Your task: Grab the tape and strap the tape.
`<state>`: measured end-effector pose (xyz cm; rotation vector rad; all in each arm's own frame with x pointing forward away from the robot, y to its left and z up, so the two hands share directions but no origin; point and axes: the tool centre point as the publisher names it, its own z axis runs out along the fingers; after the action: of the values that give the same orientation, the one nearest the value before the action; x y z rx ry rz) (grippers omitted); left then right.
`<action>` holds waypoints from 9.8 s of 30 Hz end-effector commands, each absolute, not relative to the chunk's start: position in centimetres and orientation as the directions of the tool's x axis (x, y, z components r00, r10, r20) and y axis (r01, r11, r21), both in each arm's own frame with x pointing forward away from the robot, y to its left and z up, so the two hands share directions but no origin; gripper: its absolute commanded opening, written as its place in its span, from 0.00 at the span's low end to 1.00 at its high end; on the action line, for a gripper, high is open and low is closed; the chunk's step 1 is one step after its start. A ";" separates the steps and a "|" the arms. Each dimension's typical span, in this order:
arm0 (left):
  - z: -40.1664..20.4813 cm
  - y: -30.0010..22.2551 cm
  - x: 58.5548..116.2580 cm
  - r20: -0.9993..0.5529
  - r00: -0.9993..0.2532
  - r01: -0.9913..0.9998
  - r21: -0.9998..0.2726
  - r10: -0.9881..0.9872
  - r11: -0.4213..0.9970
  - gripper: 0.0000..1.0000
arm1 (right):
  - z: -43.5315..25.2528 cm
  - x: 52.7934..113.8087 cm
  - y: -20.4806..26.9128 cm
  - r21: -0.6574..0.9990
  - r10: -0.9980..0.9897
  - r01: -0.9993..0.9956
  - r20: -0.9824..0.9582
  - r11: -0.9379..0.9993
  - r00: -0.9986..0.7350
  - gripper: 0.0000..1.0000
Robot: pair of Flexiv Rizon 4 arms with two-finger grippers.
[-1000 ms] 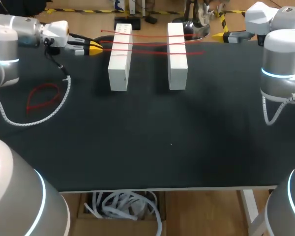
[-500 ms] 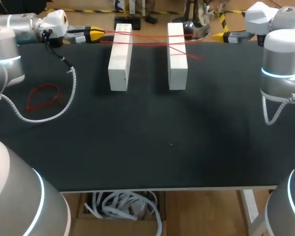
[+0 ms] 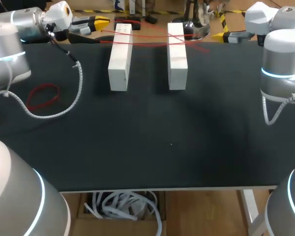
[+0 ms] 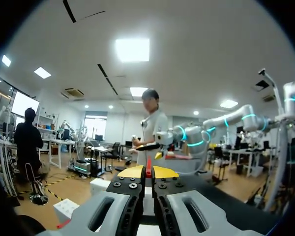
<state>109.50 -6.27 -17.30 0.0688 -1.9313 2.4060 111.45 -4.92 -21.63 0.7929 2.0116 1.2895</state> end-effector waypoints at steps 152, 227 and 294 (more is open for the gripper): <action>-12.6 -14.7 110.5 -0.004 -0.993 -0.042 -0.924 0.119 -0.380 0.00 | -18.2 103.1 0.3 0.579 0.769 0.679 0.639 -0.450 -0.035 1.00; -12.6 -14.7 110.5 -0.004 -0.993 -0.042 -0.924 0.119 -0.380 0.00 | -15.9 106.4 -3.1 0.014 -0.001 0.108 0.991 -0.994 -0.133 1.00; -12.6 -14.7 110.5 -0.004 -0.993 -0.042 -0.924 0.119 -0.380 0.00 | -16.1 109.5 -4.7 -0.019 -0.018 0.112 1.000 -0.994 0.006 1.00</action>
<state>110.30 -14.69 -12.50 -0.0991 -1.6943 2.5319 109.25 -4.79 -16.19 2.2854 0.1047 2.2852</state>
